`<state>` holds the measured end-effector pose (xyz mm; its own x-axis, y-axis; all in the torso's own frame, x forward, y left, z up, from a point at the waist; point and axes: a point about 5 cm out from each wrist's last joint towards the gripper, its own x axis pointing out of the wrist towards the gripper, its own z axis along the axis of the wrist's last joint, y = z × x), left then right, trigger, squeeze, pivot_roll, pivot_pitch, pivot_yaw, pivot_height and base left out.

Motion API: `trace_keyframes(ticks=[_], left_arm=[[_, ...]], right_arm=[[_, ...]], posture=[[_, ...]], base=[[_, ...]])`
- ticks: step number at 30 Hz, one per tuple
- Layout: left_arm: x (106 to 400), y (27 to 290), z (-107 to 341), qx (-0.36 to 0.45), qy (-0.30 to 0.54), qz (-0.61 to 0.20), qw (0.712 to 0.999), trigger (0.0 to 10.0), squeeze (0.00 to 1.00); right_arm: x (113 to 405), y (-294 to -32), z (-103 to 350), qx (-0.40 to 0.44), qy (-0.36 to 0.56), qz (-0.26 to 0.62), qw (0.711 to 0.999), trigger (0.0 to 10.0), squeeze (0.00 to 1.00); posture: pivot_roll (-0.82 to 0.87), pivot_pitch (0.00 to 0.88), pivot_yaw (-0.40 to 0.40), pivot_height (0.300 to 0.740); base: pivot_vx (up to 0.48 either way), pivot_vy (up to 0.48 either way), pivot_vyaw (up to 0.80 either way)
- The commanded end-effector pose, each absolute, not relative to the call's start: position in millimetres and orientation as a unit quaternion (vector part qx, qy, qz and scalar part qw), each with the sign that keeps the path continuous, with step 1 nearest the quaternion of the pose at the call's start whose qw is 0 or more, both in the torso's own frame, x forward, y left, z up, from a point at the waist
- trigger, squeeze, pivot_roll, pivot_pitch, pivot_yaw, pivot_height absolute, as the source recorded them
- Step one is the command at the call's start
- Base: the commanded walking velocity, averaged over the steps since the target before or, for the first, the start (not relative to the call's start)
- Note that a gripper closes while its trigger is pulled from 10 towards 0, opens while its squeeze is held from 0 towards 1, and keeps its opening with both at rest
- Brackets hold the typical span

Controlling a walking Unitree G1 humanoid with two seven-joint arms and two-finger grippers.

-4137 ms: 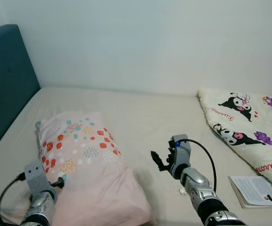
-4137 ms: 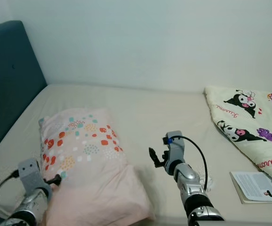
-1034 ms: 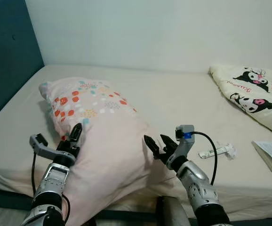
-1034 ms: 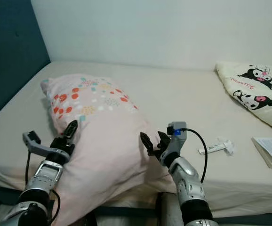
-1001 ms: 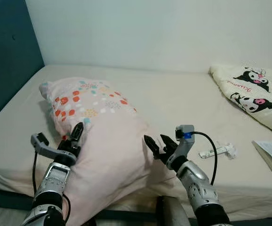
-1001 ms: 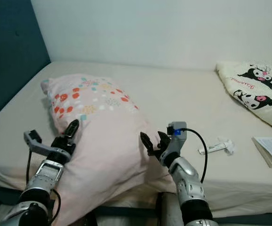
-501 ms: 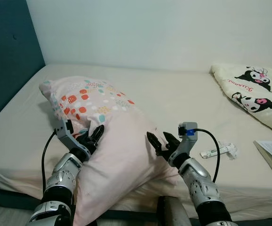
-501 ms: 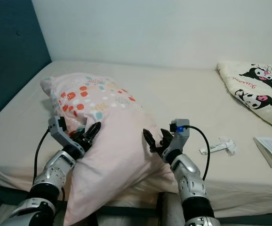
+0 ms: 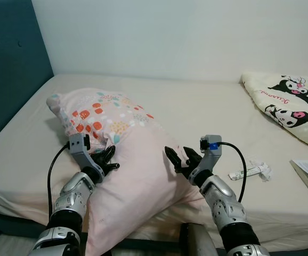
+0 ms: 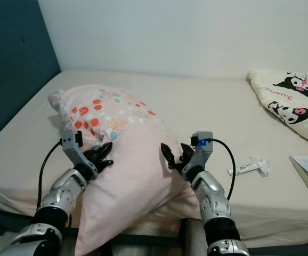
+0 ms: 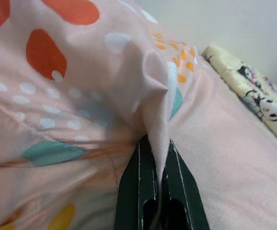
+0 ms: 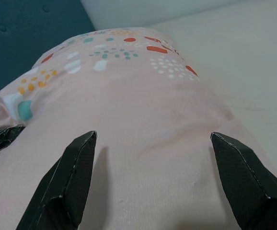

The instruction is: Clean up the room

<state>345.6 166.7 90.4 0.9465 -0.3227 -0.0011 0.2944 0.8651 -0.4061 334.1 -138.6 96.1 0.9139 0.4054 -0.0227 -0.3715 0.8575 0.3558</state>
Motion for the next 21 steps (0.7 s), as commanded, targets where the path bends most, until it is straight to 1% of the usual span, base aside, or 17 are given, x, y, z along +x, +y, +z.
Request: trace_keyframes(ticks=[1, 2, 4, 6, 7, 13, 17, 21], left_arm=[[353, 166, 104, -0.159, 0.018, -0.153, 0.975, 0.0, 0.00], [353, 166, 104, -0.159, 0.018, -0.153, 0.975, 0.0, 0.00], [360, 174, 119, -0.124, 0.000, -0.117, 0.985, 0.0, 0.00], [362, 176, 121, -0.119, -0.001, -0.112, 0.987, 0.0, 0.00], [363, 178, 125, -0.116, -0.002, -0.105, 0.988, 10.0, 0.00], [368, 178, 131, -0.084, 0.006, -0.097, 0.992, 10.0, 0.00], [368, 177, 130, -0.092, 0.006, -0.089, 0.992, 10.0, 0.00], [368, 177, 129, -0.093, 0.008, -0.088, 0.992, 10.0, 0.00]], right_arm=[[339, -134, 105, 0.194, 0.032, 0.217, 0.956, 10.0, 0.00], [339, -134, 105, 0.194, 0.032, 0.217, 0.956, 10.0, 0.00], [341, -132, 111, 0.207, 0.023, 0.232, 0.950, 10.0, 0.00], [342, -132, 112, 0.209, 0.022, 0.232, 0.950, 10.0, 0.00], [342, -131, 112, 0.208, 0.021, 0.234, 0.949, 10.0, 0.00], [341, -130, 111, 0.211, 0.020, 0.239, 0.948, 10.0, 0.00], [341, -130, 111, 0.211, 0.020, 0.242, 0.947, 10.0, 0.00], [341, -130, 111, 0.212, 0.019, 0.243, 0.947, 10.0, 0.00]], posture=[[-0.08, 0.000, -0.016, 0.471], [-0.08, 0.000, -0.016, 0.471], [-0.08, 0.000, -0.015, 0.486], [-0.08, 0.000, -0.015, 0.491], [-0.09, 0.000, -0.010, 0.496], [-0.08, 0.000, -0.012, 0.521], [-0.08, 0.000, -0.014, 0.536], [-0.08, 0.000, -0.014, 0.541]], base=[[0.000, 0.000, 0.00], [0.000, 0.000, 0.00], [0.000, 0.000, 0.00], [0.000, 0.000, 0.00], [0.000, 0.000, 0.00], [0.000, 0.000, 0.00], [0.000, 0.000, 0.00], [0.000, 0.000, 0.00]])
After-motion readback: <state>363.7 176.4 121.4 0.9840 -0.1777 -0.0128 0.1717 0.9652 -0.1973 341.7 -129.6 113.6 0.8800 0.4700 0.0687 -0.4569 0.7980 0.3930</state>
